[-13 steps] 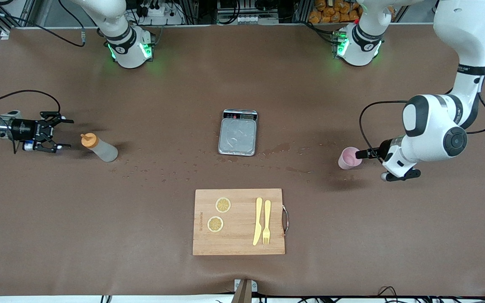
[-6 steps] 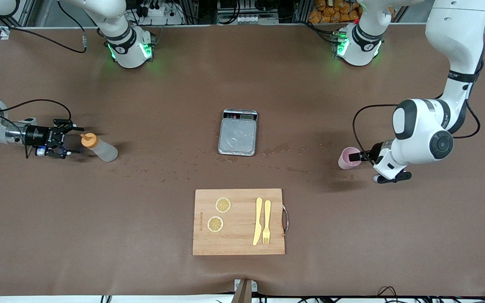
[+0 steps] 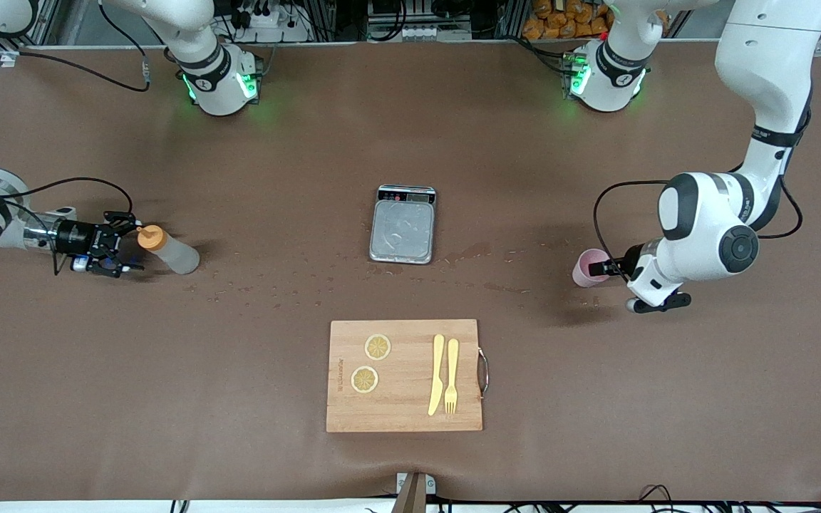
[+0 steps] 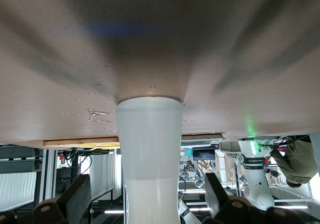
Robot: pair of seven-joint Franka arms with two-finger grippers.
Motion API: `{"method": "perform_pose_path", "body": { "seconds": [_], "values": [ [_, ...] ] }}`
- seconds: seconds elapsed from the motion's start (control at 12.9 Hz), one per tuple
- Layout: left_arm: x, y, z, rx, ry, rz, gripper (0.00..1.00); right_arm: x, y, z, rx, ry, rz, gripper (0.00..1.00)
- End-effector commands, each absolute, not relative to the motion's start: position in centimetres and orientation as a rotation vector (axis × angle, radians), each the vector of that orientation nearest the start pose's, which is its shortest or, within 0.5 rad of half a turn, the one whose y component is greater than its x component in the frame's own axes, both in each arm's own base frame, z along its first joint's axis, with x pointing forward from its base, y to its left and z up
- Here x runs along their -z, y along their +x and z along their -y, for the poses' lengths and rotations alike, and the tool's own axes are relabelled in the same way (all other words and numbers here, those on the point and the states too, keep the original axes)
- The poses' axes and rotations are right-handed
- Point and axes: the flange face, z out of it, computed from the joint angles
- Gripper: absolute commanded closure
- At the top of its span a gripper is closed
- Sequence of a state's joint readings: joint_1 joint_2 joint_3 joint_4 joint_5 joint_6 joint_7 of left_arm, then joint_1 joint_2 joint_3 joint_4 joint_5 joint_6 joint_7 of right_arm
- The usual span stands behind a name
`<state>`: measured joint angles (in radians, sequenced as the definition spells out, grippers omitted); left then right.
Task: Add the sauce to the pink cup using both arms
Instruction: 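Lift the pink cup with the left gripper while the right gripper grasps the bottle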
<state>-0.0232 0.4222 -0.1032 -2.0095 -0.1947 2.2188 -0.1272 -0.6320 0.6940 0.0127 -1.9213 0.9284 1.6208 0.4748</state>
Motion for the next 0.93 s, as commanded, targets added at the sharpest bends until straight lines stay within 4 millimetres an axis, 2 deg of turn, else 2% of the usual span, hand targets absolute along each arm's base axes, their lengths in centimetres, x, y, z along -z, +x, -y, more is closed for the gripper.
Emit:
{"method": "perform_pose_path", "body": {
  "seconds": [0.0, 0.16, 0.62, 0.86],
  "values": [
    [-22.9, 57.7, 8.5, -0.370, -3.274, 0.209, 1.00, -11.6, 47.2, 22.5, -0.983, -1.372, -1.508, 0.00],
    [-22.9, 57.6, 8.7, -0.373, -3.273, 0.201, 1.00, -11.4, 47.9, 21.4, -0.972, -1.369, -1.511, 0.00],
    [-23.9, 57.9, 8.8, -0.351, -3.278, 0.198, 1.00, -10.6, 48.1, 19.2, -0.987, -1.385, -1.504, 0.00],
    [-26.2, 58.4, 9.3, -0.287, -3.289, 0.199, 1.00, -10.5, 48.1, 18.7, -0.990, -1.395, -1.490, 0.00]
  ]
}}
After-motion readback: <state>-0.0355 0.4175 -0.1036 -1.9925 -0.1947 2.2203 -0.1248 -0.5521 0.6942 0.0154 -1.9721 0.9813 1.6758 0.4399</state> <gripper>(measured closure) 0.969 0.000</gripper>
